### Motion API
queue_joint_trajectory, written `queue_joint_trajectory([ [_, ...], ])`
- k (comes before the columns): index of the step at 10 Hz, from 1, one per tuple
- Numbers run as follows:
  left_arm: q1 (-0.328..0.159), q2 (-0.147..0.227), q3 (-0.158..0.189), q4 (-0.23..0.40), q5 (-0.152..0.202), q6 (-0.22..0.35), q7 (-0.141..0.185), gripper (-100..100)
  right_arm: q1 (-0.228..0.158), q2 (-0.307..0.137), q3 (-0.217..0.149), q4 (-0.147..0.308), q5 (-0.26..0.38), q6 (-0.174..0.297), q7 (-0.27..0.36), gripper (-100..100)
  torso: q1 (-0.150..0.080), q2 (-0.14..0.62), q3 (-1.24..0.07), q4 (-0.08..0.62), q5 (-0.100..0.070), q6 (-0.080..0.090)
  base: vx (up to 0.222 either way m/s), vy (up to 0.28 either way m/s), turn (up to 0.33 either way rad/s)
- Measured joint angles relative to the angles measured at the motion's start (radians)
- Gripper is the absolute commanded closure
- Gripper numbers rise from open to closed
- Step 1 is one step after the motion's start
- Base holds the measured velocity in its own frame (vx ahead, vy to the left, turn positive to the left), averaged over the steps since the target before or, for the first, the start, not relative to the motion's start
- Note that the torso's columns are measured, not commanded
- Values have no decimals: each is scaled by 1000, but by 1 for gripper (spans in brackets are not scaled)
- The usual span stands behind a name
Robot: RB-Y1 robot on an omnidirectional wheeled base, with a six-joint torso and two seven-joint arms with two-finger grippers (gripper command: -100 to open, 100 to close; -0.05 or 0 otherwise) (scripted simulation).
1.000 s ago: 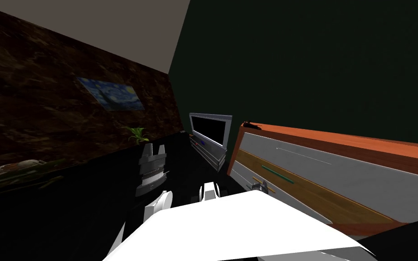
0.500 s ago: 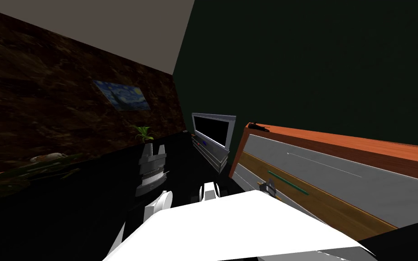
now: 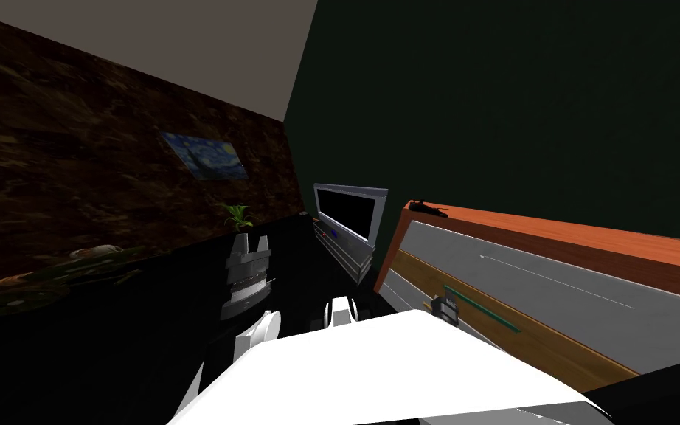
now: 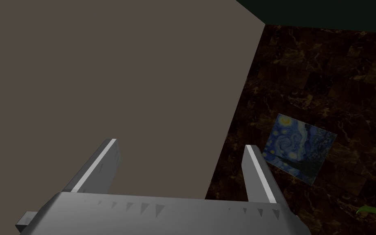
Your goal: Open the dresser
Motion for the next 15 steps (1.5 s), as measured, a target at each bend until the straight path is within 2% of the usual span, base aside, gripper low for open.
queue_joint_trajectory([
  [1,0,0,0,0,0,0,0,0,-4,-14,-7,-8,-9,-12,4,-100,-2,-1,0,0,0,0,9,-16,11],
  [2,0,0,0,0,0,0,0,0,-4,-17,-8,-9,-10,-16,6,100,-1,-1,0,0,0,0,0,0,0],
  [5,0,0,0,0,0,0,0,0,1,-25,-8,-23,-9,-17,9,100,7,3,2,1,2,0,-79,143,-34],
  [8,0,0,0,0,0,0,0,0,14,-39,-6,-50,-8,-21,15,100,-2,-1,-1,0,0,0,-88,141,-29],
  [9,0,0,0,0,0,0,0,0,14,-39,-6,-51,-8,-21,16,-100,-7,-4,-2,-1,-2,0,-50,-13,-2],
  [11,0,0,0,0,0,0,0,0,-6,-52,-20,-75,-33,-56,10,-100,-7,-1,-1,0,-2,0,-77,-53,4],
  [13,0,0,0,0,0,0,0,0,-36,-60,-33,-81,-57,-97,-4,-100,0,0,0,0,0,0,-64,-45,1],
  [15,0,0,0,0,0,0,0,0,-50,-70,-46,-119,-81,-126,0,-100,1,-1,-1,0,0,0,-63,-41,1],
])
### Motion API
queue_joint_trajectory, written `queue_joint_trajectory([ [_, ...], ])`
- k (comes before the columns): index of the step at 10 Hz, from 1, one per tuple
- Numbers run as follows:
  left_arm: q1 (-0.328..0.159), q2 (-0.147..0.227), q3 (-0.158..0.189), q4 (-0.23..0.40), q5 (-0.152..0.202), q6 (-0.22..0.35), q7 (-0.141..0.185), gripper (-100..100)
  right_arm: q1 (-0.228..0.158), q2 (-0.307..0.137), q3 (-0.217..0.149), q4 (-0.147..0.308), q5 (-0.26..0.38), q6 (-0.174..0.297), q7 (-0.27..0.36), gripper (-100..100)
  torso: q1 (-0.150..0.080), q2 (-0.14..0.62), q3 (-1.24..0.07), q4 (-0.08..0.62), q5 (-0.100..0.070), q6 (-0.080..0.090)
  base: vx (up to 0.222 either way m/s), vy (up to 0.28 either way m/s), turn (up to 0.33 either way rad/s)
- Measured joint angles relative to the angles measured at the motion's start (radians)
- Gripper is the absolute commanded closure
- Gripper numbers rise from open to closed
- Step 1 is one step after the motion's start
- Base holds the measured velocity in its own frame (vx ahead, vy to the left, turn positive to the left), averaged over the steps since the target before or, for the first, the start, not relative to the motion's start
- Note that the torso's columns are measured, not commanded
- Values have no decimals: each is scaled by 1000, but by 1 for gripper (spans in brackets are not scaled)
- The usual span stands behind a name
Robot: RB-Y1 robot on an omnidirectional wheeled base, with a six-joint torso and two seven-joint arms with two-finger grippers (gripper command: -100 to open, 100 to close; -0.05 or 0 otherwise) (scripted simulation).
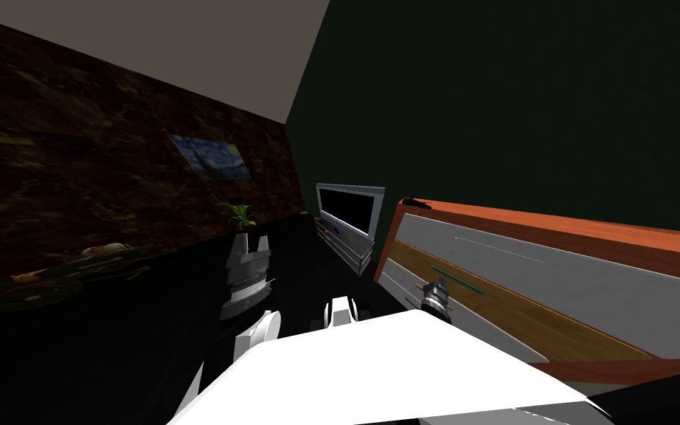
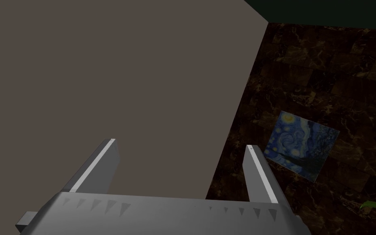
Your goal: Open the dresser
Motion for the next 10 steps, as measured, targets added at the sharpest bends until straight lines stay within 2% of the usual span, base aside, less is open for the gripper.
queue_joint_trajectory([
  [4,0,0,0,0,0,0,0,0,-49,-19,-25,-25,-45,-73,-21,-100,-1,1,1,0,0,0,-67,-39,1],
  [6,0,0,0,0,0,0,0,0,-63,-36,-43,-73,-77,-109,-11,-100,-2,0,0,0,-1,0,-60,-46,1],
  [9,0,0,0,0,0,0,0,0,-107,-42,-56,-71,-104,-163,-40,-100,-1,1,0,0,0,0,-69,-42,2],
  [10,0,0,0,0,0,0,0,0,-115,-54,-67,-93,-122,-185,-41,-100,-1,1,0,0,0,0,-73,-42,2],
])
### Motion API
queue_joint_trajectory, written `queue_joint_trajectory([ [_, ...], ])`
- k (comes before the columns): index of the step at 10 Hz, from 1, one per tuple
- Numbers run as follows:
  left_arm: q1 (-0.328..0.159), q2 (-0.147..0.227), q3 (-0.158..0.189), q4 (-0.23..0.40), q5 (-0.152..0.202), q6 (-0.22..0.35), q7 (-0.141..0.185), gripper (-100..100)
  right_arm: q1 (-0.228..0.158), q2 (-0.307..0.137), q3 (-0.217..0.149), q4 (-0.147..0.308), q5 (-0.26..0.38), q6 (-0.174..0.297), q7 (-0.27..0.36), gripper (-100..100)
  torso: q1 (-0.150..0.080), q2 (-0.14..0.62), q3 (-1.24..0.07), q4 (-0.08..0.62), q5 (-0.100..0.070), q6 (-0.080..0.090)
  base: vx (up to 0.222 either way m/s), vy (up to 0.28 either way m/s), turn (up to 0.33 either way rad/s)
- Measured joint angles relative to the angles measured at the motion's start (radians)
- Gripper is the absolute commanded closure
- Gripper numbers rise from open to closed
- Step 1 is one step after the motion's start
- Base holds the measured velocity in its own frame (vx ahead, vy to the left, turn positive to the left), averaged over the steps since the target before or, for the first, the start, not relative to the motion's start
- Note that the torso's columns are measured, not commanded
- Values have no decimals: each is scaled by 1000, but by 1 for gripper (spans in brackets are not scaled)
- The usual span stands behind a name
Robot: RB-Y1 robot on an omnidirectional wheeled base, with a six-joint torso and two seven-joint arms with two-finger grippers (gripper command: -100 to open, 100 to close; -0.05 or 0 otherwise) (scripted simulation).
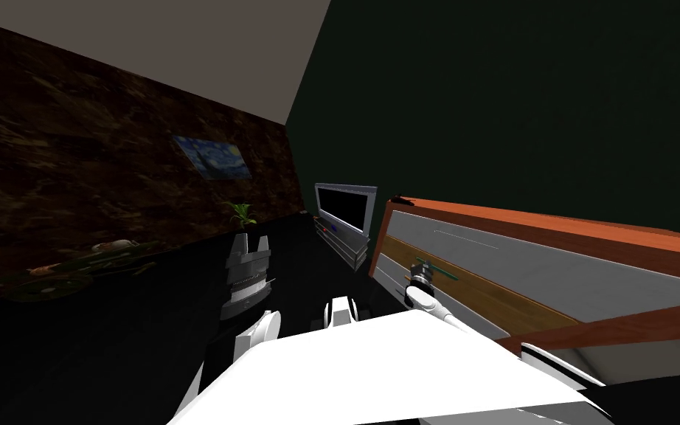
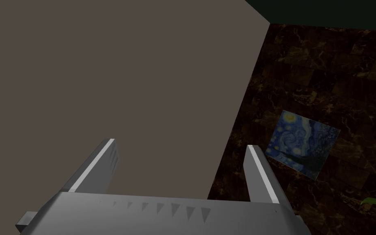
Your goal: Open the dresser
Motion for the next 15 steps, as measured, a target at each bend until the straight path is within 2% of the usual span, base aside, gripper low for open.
queue_joint_trajectory([
  [1,0,0,0,0,0,0,0,0,-5,-7,-9,-26,-15,-17,5,-100,0,0,0,0,0,0,-58,-36,0],
  [3,0,0,0,0,0,0,0,0,-20,-10,-15,-29,-27,-38,0,-100,1,-3,-1,-1,0,0,-14,-10,1],
  [4,0,0,0,0,0,0,0,0,-20,-10,-14,-29,-27,-37,0,100,1,-3,-2,-1,0,0,0,0,0],
  [10,0,0,0,0,0,0,0,0,-21,-16,-14,-53,-34,-42,18,100,1,1,1,0,0,0,-103,130,-25],
  [11,0,0,0,0,0,0,0,0,-21,-16,-14,-54,-34,-43,19,-100,-5,-4,-2,-1,-1,0,44,-65,28],
  [12,0,0,0,0,0,0,0,0,-23,-15,-15,-49,-35,-44,17,-100,-11,-9,-5,-2,-3,0,93,-130,36],
  [15,0,0,0,0,0,0,0,0,-28,-14,-19,-42,-37,-48,9,-100,1,-2,-1,-1,0,0,114,-138,31],
])
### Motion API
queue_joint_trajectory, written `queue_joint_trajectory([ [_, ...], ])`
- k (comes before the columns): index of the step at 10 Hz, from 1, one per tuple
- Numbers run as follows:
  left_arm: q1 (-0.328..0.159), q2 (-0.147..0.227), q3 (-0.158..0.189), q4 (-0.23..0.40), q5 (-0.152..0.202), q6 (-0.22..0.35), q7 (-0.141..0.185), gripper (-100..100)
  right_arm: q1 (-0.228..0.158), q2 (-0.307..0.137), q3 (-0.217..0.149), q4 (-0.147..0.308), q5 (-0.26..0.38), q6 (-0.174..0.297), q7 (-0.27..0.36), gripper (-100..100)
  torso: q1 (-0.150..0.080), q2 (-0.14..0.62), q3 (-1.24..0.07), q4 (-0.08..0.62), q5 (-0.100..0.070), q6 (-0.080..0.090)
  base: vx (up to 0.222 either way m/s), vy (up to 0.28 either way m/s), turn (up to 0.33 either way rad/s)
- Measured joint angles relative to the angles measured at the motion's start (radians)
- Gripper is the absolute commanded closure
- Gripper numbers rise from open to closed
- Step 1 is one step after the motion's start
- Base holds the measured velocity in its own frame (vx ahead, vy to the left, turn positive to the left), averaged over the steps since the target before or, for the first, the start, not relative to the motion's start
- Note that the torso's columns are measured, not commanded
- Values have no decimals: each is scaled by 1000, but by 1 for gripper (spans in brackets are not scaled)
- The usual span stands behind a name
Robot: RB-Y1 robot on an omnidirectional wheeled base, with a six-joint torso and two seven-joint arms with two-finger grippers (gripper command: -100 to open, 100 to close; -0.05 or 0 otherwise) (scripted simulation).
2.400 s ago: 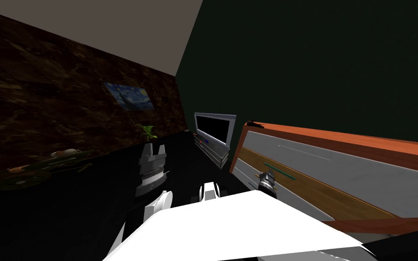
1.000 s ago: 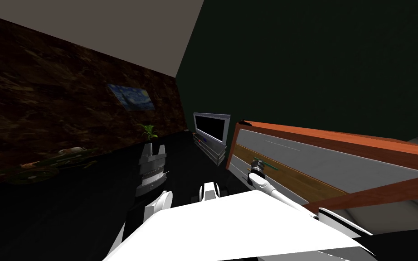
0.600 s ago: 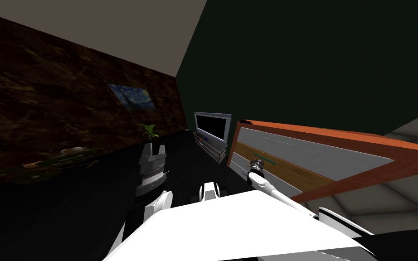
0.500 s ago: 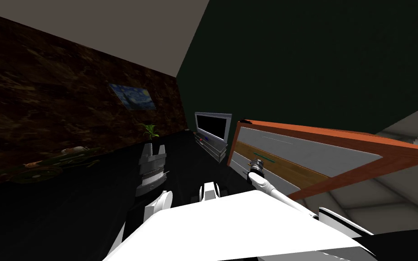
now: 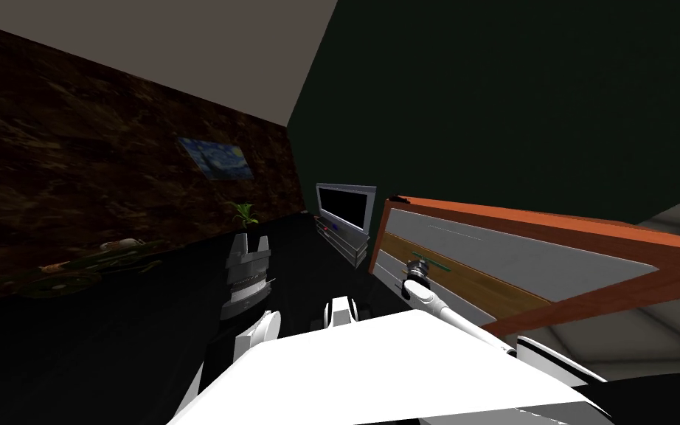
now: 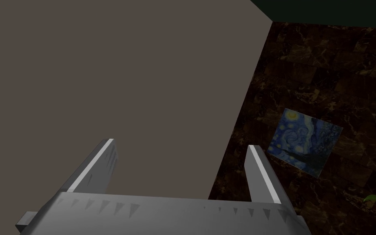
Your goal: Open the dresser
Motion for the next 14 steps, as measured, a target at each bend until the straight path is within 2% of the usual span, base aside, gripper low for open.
queue_joint_trajectory([
  [3,0,0,0,0,0,0,0,0,-4,0,-4,8,-4,-6,-5,-100,1,4,3,1,1,0,53,-80,18],
  [4,0,0,0,0,0,0,0,0,-5,-1,-5,9,-4,-7,-6,100,2,4,2,1,0,0,6,-10,-1],
  [10,-1,-1,-1,0,0,0,0,0,-4,-5,-4,-13,-10,-11,10,100,-1,3,2,1,0,0,-97,128,-26],
  [11,0,0,0,0,0,0,0,0,-4,-5,-3,-14,-11,-11,11,-100,-6,-2,-1,0,-1,0,29,-46,17],
  [14,0,0,0,0,0,0,0,0,-5,-1,-3,-3,-7,-8,3,-100,-5,-3,-2,-1,-2,0,93,-119,27],
])
